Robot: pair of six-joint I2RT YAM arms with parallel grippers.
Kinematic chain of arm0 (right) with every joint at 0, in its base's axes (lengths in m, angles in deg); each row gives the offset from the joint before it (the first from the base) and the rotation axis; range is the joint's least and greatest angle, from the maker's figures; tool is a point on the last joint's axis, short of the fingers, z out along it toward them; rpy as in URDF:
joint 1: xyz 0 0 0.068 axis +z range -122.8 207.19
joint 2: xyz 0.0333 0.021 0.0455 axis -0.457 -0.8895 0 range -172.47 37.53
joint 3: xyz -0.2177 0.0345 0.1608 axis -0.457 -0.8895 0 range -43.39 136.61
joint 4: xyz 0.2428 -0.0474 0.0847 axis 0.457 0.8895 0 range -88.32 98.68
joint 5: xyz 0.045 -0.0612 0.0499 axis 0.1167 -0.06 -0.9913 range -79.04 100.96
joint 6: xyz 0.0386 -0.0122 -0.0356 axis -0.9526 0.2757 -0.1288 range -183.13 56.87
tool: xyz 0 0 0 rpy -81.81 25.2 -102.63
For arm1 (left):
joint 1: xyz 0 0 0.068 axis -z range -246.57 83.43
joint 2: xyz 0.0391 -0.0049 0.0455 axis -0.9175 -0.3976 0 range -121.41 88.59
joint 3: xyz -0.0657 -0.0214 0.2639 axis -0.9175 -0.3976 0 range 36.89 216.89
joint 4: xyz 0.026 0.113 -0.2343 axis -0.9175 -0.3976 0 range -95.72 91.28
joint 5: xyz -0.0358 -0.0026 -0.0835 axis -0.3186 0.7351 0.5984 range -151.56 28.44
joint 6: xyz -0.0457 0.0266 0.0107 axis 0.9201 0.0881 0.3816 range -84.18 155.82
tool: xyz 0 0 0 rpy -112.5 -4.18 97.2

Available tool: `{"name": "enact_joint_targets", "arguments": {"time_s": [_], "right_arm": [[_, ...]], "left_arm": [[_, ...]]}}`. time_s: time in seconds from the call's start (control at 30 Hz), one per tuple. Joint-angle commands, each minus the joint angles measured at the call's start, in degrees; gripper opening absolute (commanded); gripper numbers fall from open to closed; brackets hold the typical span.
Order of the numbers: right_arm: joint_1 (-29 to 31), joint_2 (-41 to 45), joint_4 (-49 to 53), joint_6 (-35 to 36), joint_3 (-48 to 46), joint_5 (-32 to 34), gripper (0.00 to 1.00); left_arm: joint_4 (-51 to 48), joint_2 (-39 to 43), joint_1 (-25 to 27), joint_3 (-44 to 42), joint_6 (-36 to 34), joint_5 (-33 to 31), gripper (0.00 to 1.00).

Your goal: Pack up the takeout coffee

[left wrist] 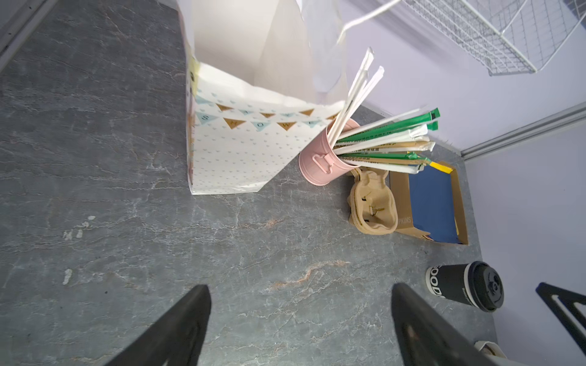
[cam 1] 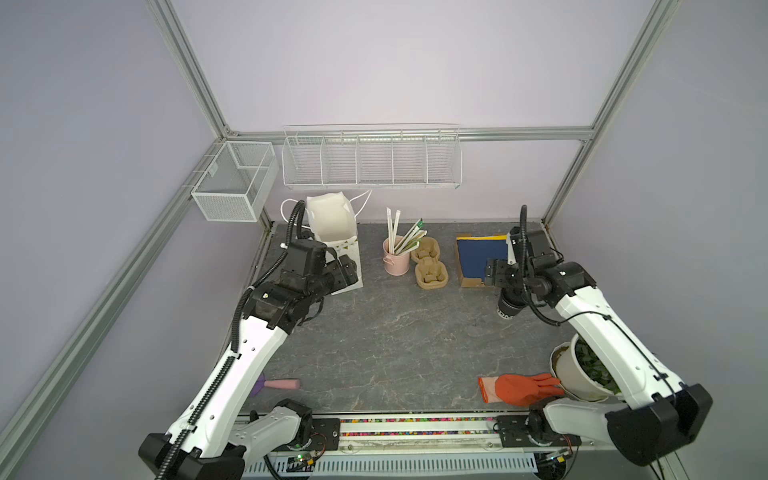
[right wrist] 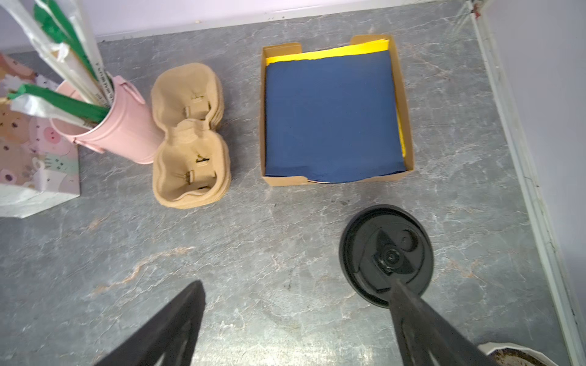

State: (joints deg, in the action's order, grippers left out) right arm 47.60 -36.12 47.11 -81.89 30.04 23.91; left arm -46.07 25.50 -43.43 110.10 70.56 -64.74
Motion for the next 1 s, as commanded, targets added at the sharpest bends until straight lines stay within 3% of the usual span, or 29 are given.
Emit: {"name": "enact_joint_targets", "arguments": {"time_s": [0.0,0.17,0.43,0.6,0.97], "right_arm": [[3.3,-3.5,0.7,2.6,2.0,-1.8,0.93],[7.9,-12.8,1.4,3.0,9.1,-1.8,0.90],[9.0,-29.0,-0.6,1.6,19.4,-6.1,0.79],[9.3,-38.5,-1.3,1.2,25.9,-6.8,0.67],[9.5,-53.2,-1.9,3.8,39.9,-3.9,0.61]], "left_arm": [[-4.4,0.5,-3.0,3.0,-2.3,0.4,0.89],[-3.0,3.7,-3.1,0.0,-2.7,-7.8,0.89],[1.4,10.7,-3.2,-8.5,-5.5,-18.9,0.89],[3.1,12.8,-3.1,-11.1,-6.0,-20.5,0.89],[3.0,13.2,-3.2,-11.4,-6.4,-21.1,0.88]]}}
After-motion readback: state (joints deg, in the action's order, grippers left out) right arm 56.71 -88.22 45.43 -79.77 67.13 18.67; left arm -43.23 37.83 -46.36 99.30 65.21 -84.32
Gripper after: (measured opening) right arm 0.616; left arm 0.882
